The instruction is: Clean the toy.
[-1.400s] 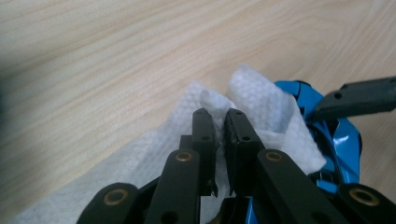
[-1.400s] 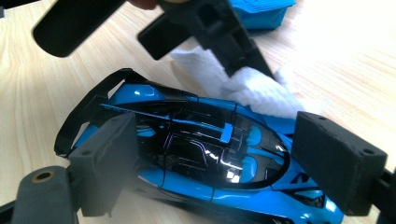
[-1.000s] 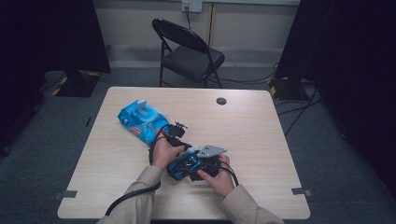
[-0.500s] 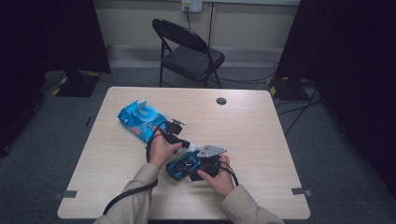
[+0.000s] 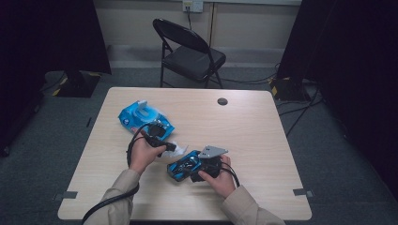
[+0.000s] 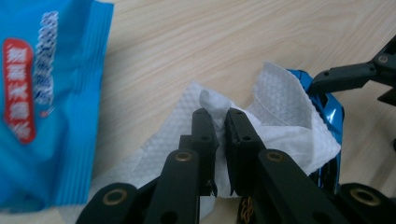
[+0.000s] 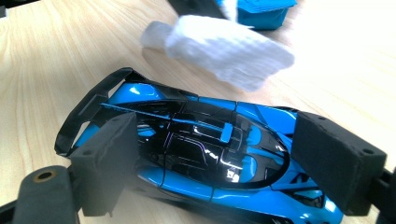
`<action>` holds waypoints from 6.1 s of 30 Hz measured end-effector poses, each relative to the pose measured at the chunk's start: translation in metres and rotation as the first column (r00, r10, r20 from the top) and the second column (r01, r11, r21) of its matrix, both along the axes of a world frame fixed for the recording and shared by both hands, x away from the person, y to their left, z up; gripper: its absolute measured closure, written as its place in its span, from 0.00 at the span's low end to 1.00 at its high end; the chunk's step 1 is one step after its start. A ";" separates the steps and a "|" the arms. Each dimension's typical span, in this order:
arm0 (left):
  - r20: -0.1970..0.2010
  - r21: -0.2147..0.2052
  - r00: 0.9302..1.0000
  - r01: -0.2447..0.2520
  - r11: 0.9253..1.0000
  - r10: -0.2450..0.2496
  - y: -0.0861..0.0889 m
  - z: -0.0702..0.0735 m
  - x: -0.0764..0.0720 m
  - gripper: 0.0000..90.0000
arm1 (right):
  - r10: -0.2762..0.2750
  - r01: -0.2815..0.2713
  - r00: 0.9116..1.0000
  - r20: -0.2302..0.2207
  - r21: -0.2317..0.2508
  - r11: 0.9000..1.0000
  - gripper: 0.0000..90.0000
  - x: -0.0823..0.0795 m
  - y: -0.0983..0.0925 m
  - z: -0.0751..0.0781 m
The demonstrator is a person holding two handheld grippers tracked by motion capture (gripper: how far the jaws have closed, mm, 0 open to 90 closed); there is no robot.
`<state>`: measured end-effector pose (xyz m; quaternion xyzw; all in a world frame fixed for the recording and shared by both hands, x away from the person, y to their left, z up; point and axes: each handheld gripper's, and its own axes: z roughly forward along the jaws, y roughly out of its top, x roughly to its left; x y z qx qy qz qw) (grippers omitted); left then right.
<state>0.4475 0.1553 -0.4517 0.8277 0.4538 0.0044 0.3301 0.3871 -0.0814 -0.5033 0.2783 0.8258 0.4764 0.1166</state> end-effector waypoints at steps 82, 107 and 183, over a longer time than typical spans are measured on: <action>-0.031 0.036 0.999 0.026 0.999 -0.025 -0.067 -0.025 0.025 0.92 | -0.003 0.003 1.000 0.000 -0.001 1.000 0.16 0.000 0.000 0.000; 0.035 -0.007 0.997 0.066 0.998 -0.066 -0.071 0.003 0.026 0.91 | 0.000 0.000 1.000 0.003 0.004 1.000 0.17 -0.001 -0.001 0.000; 0.163 0.073 0.924 0.338 0.938 -0.346 -0.111 0.009 -0.010 0.32 | -0.283 0.280 0.957 -0.061 -0.044 0.959 0.44 -0.032 -0.138 0.012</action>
